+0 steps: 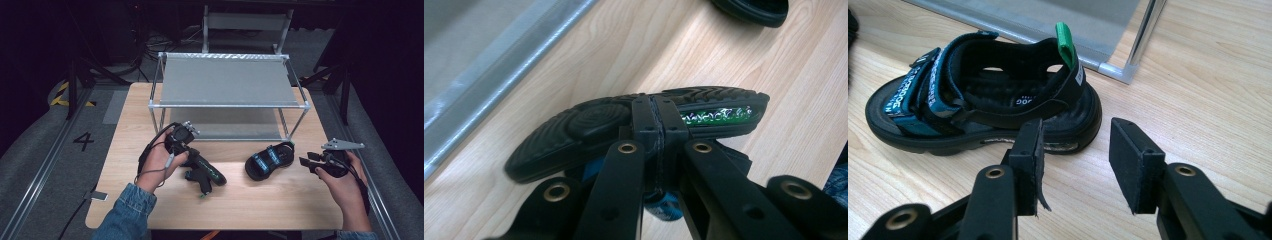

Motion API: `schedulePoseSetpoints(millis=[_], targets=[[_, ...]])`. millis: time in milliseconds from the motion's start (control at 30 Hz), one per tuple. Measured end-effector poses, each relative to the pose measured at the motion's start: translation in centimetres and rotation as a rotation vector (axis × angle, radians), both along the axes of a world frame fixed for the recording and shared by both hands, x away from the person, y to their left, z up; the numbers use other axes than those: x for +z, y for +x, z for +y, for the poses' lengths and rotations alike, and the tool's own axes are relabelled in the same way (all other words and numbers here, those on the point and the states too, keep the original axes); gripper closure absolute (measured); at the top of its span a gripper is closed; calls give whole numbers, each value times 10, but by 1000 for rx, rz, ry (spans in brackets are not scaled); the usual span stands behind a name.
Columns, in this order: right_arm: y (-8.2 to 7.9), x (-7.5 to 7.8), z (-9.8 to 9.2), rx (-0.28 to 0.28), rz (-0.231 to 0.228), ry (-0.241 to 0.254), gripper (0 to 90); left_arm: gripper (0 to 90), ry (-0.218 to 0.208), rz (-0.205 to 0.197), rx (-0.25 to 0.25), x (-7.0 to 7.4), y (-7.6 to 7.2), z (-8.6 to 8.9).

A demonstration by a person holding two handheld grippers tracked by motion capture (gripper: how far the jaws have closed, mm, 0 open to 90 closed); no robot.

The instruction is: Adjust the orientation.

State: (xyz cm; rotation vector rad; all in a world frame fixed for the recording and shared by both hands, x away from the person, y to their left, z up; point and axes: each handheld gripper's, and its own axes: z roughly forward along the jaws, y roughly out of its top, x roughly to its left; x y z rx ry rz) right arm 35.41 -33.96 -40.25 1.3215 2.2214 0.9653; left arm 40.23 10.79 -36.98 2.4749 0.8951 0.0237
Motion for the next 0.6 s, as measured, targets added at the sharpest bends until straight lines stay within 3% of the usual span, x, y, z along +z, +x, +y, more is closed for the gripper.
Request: schedulePoseSetpoints(millis=[267,500,600], targets=[[-3,1,-4,-7,-9,1,580,897,15,10,5,-11,4,-2],[-3,-2,-1,-7,-1,8,578,897,13,22,5,-9,10,-6],[-3,-1,-1,-2,-6,6,576,897,19,1,3,-7,14,-14]])
